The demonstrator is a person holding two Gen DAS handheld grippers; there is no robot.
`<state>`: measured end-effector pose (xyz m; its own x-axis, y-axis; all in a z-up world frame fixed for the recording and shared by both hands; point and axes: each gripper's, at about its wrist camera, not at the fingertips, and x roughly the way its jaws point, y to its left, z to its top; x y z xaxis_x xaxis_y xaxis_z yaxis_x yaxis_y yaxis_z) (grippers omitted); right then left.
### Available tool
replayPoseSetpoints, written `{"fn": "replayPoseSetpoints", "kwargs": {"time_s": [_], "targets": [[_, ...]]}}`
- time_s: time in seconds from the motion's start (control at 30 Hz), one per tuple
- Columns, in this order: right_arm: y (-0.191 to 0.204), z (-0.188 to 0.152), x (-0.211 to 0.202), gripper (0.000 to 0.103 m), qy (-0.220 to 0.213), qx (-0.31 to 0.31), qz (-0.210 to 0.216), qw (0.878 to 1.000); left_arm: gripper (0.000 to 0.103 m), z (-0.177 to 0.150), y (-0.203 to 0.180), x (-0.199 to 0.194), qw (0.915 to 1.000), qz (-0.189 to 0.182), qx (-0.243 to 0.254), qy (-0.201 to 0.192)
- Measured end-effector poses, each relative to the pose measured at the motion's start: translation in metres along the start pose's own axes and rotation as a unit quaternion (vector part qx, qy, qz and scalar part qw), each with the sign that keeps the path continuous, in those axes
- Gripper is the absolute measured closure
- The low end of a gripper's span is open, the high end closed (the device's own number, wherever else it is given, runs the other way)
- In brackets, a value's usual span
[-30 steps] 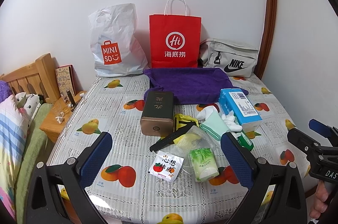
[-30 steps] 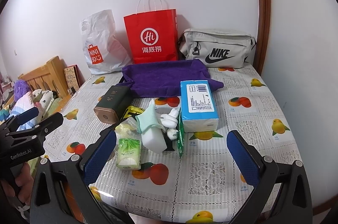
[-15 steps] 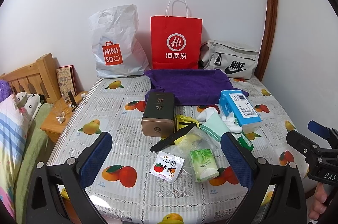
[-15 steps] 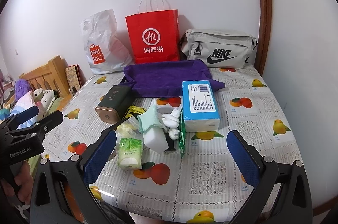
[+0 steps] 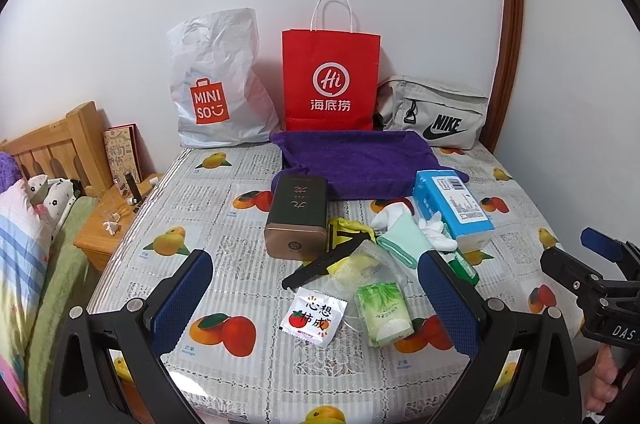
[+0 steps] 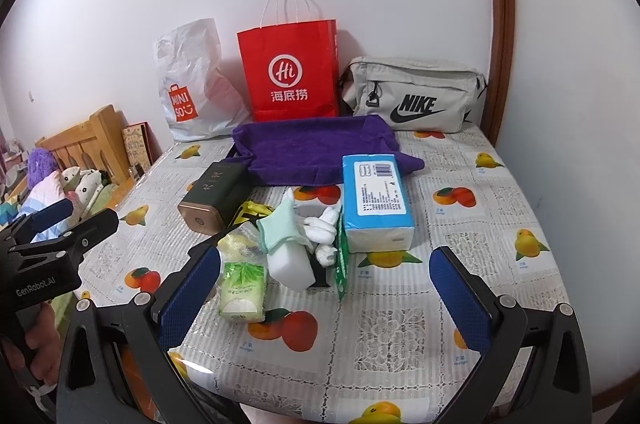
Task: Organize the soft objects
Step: 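Grasp the white tomato snack packet with the left gripper while the right grasps the green slim packet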
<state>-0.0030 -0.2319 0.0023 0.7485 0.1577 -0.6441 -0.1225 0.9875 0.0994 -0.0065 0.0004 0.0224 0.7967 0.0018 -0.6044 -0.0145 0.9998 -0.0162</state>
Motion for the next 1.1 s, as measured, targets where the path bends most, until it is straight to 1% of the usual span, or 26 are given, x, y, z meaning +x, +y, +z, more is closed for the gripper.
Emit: {"fn": "replayPoseSetpoints", "kwargs": {"time_s": [0.1,0.2,0.27,0.4,0.47,0.5,0.6,0.8,0.83,0.9,1.07,1.1], "targets": [[-0.008,-0.002,0.011,0.001,0.014,0.013,0.011,1.0,0.0,-0.004,0.005,0.012,0.9999,0.007,-0.003,0.009],[-0.014,-0.007,0.026,0.001,0.031,0.019,0.003,0.999,0.0,-0.01,0.015,0.03,0.9995,0.017,-0.008,0.024],[-0.017,-0.011,0.034,0.001,0.039,0.024,0.008,0.999,0.0,-0.016,0.02,0.04,0.9992,0.017,-0.008,0.036],[-0.022,-0.018,0.047,0.001,0.044,0.026,0.013,0.999,0.0,-0.034,0.02,0.066,0.9982,0.012,0.014,0.057],[-0.026,-0.023,0.057,0.001,0.048,0.035,0.024,0.998,0.001,-0.048,0.017,0.084,0.9963,0.01,0.029,0.08],[-0.026,-0.023,0.057,0.001,0.048,0.035,0.024,0.998,0.004,-0.054,0.015,0.093,0.9953,0.006,0.036,0.09],[-0.031,-0.028,0.071,0.001,0.055,0.043,0.032,0.997,0.005,-0.067,0.012,0.108,0.993,-0.001,0.047,0.108],[-0.035,-0.034,0.084,0.001,0.058,0.032,0.023,0.998,0.005,-0.081,0.016,0.134,0.9901,-0.024,0.052,0.128],[-0.036,-0.035,0.088,0.001,0.061,0.03,0.022,0.997,0.008,-0.083,0.017,0.139,0.9895,-0.035,0.051,0.131],[-0.038,-0.038,0.094,0.001,0.066,0.03,0.02,0.997,0.011,-0.087,0.017,0.146,0.9877,-0.051,0.054,0.138],[-0.038,-0.044,0.112,0.001,0.085,0.02,0.018,0.996,0.013,-0.096,0.013,0.159,0.9848,-0.068,0.071,0.143],[-0.039,-0.046,0.121,0.001,0.095,0.019,0.014,0.995,0.017,-0.097,0.012,0.163,0.9842,-0.074,0.07,0.145]]}}
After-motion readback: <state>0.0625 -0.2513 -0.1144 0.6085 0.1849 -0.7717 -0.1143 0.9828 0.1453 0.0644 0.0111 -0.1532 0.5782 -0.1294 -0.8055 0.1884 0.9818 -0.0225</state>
